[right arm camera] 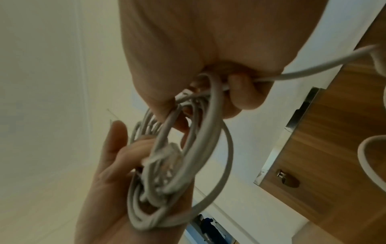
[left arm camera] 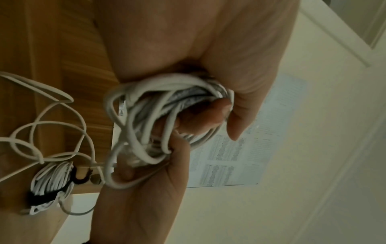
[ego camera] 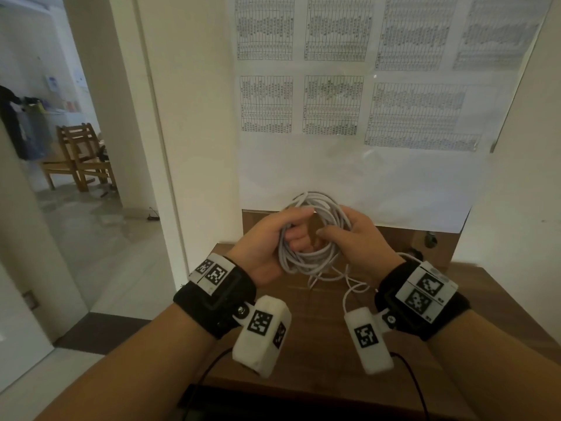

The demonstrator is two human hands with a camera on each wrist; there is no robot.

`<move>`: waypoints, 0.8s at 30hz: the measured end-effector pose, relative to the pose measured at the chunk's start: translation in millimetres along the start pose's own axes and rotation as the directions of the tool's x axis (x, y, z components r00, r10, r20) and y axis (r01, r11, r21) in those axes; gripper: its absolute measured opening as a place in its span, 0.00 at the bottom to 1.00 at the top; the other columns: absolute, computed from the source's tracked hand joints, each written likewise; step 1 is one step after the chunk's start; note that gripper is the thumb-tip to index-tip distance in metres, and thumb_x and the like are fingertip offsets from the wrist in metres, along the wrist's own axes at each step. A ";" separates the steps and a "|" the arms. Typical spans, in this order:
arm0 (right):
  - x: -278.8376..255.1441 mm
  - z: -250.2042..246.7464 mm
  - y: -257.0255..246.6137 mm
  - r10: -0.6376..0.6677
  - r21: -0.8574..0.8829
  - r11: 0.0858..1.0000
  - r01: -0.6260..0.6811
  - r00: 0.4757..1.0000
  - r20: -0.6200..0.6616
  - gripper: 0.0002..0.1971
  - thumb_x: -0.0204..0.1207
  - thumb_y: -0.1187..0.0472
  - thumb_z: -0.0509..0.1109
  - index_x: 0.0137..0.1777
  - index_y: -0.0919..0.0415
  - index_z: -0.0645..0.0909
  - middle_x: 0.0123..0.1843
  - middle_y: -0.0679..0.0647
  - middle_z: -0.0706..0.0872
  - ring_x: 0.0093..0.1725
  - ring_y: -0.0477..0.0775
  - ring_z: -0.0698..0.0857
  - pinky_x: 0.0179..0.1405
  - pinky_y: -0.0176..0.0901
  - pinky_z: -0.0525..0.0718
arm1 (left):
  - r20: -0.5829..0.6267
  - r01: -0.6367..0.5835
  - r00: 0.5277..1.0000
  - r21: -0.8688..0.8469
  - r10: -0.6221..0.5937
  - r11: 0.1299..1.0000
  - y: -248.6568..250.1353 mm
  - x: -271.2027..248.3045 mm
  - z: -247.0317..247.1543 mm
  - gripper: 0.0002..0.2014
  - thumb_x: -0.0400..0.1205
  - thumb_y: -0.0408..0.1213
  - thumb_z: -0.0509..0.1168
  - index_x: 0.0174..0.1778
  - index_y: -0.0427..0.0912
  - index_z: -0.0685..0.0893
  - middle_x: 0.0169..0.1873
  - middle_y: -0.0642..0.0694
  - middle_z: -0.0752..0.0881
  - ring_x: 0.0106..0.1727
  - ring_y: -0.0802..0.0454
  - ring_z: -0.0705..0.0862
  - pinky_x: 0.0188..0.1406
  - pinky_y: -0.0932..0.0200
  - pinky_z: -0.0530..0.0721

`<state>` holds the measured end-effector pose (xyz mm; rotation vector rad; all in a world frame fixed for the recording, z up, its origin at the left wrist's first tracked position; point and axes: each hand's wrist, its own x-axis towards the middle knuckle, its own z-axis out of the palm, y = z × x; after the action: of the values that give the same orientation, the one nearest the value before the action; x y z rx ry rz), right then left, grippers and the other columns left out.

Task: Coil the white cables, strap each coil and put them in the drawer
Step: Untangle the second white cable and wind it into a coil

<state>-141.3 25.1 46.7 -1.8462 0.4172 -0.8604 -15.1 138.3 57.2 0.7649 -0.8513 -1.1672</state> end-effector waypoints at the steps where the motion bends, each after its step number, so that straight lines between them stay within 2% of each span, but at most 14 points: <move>1: 0.6 -0.7 1.1 -0.013 0.018 1.000 0.013 0.999 -0.029 0.06 0.77 0.71 0.71 0.52 0.72 0.81 0.36 0.66 0.78 0.35 0.60 0.79 0.38 0.54 0.79 | -0.020 0.006 1.000 0.007 -0.006 1.000 -0.6 0.2 -1.0 0.11 0.83 0.39 0.66 0.34 0.46 0.85 0.21 0.54 0.66 0.22 0.59 0.66 0.33 0.63 0.63; 3: 1.6 -1.6 1.7 -0.052 0.023 0.998 0.054 0.993 -0.106 0.09 0.78 0.69 0.73 0.52 0.76 0.80 0.35 0.68 0.77 0.34 0.58 0.76 0.36 0.53 0.76 | -0.015 0.023 1.000 0.052 -0.022 0.998 -2.5 -0.9 -1.6 0.10 0.83 0.37 0.67 0.35 0.47 0.89 0.22 0.53 0.69 0.24 0.58 0.69 0.32 0.65 0.70; 6: 3.7 -2.3 -0.7 -0.103 -0.005 0.995 0.103 0.986 -0.133 0.12 0.77 0.64 0.74 0.49 0.76 0.82 0.41 0.79 0.81 0.36 0.60 0.78 0.38 0.57 0.79 | 0.045 0.045 0.998 0.156 -0.052 0.987 -5.9 -3.0 0.2 0.10 0.83 0.35 0.67 0.36 0.47 0.89 0.24 0.50 0.73 0.27 0.55 0.75 0.33 0.61 0.79; 9: 6.1 -4.0 -0.6 -0.154 -0.246 0.960 0.137 0.987 -0.050 0.09 0.78 0.68 0.69 0.44 0.77 0.80 0.39 0.78 0.80 0.34 0.71 0.77 0.37 0.66 0.79 | 0.041 0.069 0.996 0.180 -0.078 0.981 -1.4 -1.5 2.2 0.05 0.83 0.36 0.67 0.45 0.43 0.88 0.24 0.50 0.75 0.26 0.56 0.75 0.30 0.62 0.79; 11: 6.9 -6.2 -2.2 -0.177 -0.362 0.916 0.174 0.984 0.027 0.07 0.77 0.71 0.67 0.43 0.77 0.79 0.36 0.75 0.79 0.36 0.74 0.77 0.39 0.69 0.78 | 0.005 0.064 0.998 0.171 -0.066 0.983 0.5 -0.9 3.8 0.05 0.85 0.36 0.65 0.49 0.40 0.85 0.23 0.52 0.71 0.24 0.57 0.71 0.28 0.63 0.78; 13: 5.5 -9.9 -4.5 -0.173 -0.372 0.909 0.188 0.982 0.073 0.08 0.75 0.67 0.67 0.46 0.74 0.80 0.37 0.71 0.81 0.36 0.71 0.78 0.39 0.67 0.79 | -0.033 0.041 0.999 0.179 -0.036 0.983 -1.4 -1.5 5.7 0.10 0.88 0.38 0.60 0.45 0.40 0.83 0.20 0.54 0.65 0.20 0.58 0.65 0.29 0.61 0.79; 16: -0.5 -11.7 -6.4 -0.100 -0.266 0.954 0.140 0.982 0.157 0.15 0.70 0.61 0.70 0.56 0.65 0.82 0.44 0.63 0.86 0.41 0.60 0.85 0.45 0.59 0.84 | -0.085 -0.002 0.996 0.129 0.013 0.992 -4.8 -1.8 7.6 0.16 0.89 0.40 0.57 0.38 0.39 0.79 0.17 0.55 0.61 0.16 0.60 0.59 0.22 0.63 0.73; 18: -3.0 -12.3 -5.1 -0.036 -0.177 0.982 0.070 0.982 0.188 0.19 0.69 0.60 0.75 0.61 0.60 0.81 0.51 0.63 0.88 0.50 0.63 0.89 0.53 0.62 0.86 | -0.108 -0.027 0.994 0.028 0.030 0.999 -6.5 -0.8 7.7 0.14 0.85 0.38 0.59 0.32 0.40 0.77 0.15 0.55 0.61 0.14 0.60 0.58 0.19 0.64 0.69; 19: -3.3 -12.5 -4.4 -0.032 -0.152 0.986 0.061 0.982 0.186 0.19 0.70 0.61 0.76 0.61 0.60 0.81 0.51 0.64 0.89 0.50 0.65 0.89 0.53 0.62 0.86 | -0.114 -0.031 0.993 -0.021 0.029 0.999 -6.9 -1.0 7.6 0.12 0.81 0.38 0.61 0.31 0.41 0.77 0.15 0.55 0.62 0.14 0.60 0.59 0.18 0.65 0.69; 21: -2.5 -12.3 -4.5 -0.096 -0.171 0.978 0.120 0.985 0.142 0.12 0.75 0.67 0.75 0.58 0.63 0.82 0.46 0.65 0.87 0.43 0.62 0.87 0.46 0.59 0.86 | -0.085 -0.007 0.996 -0.071 0.001 0.997 -7.1 -2.6 6.2 0.08 0.76 0.36 0.64 0.31 0.39 0.78 0.16 0.53 0.67 0.15 0.59 0.65 0.21 0.63 0.75; 24: -0.9 -11.0 -2.5 -0.211 -0.309 0.922 0.231 0.972 0.100 0.01 0.82 0.70 0.68 0.50 0.69 0.80 0.39 0.67 0.82 0.34 0.58 0.80 0.37 0.53 0.79 | 0.055 0.092 0.995 -0.065 -0.088 0.994 -4.3 -6.9 -1.1 0.03 0.74 0.31 0.66 0.37 0.35 0.83 0.22 0.47 0.76 0.22 0.52 0.76 0.35 0.55 0.85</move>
<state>-150.1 19.5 51.2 -2.2481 0.3239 -0.9222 -17.2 144.1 51.8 0.7259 -0.8233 -1.2950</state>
